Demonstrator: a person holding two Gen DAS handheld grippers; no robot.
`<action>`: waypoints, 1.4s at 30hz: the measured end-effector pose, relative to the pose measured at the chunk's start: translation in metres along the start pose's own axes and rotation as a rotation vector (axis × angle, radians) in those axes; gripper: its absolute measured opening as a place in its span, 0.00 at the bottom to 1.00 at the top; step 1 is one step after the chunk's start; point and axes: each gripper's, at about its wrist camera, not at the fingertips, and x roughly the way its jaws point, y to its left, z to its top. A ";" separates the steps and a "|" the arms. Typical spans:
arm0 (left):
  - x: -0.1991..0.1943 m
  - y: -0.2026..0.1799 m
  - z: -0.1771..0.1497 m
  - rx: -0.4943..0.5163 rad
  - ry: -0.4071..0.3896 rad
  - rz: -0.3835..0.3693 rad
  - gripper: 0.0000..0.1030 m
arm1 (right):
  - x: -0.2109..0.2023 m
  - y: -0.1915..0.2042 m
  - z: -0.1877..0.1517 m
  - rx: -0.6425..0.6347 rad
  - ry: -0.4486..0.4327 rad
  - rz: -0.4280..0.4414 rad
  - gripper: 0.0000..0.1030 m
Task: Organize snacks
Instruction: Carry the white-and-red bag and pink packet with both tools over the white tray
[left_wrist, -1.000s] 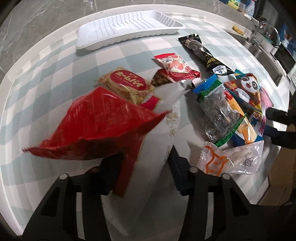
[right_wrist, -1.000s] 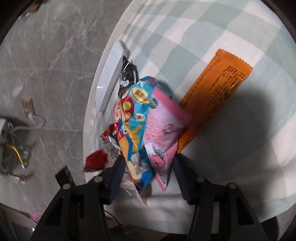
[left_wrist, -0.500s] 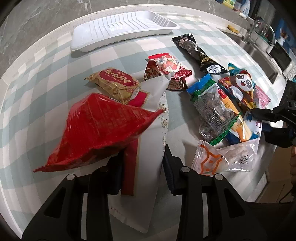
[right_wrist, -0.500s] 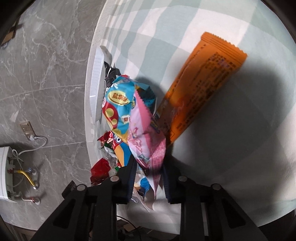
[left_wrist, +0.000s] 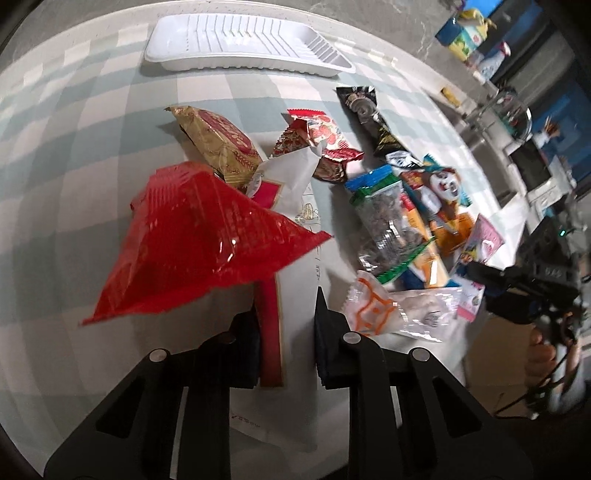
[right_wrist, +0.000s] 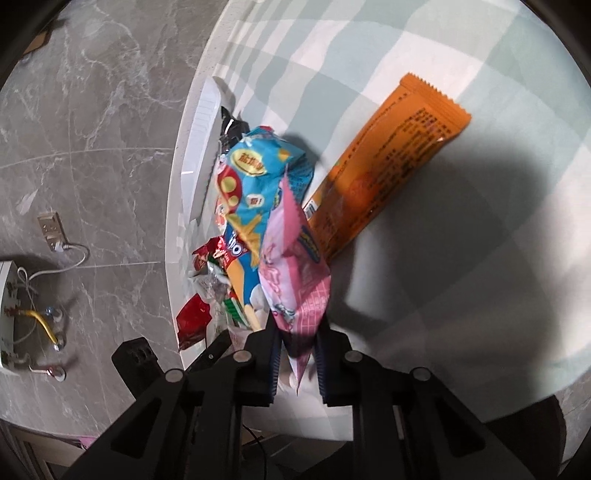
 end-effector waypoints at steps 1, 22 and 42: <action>-0.003 -0.001 -0.001 -0.008 -0.004 -0.014 0.19 | -0.002 0.002 0.000 -0.007 -0.004 0.001 0.17; -0.096 -0.036 0.037 -0.006 -0.142 -0.292 0.19 | -0.014 0.061 0.021 -0.133 -0.025 0.085 0.17; -0.080 0.039 0.169 -0.133 -0.205 -0.261 0.19 | 0.039 0.154 0.104 -0.290 -0.016 0.062 0.17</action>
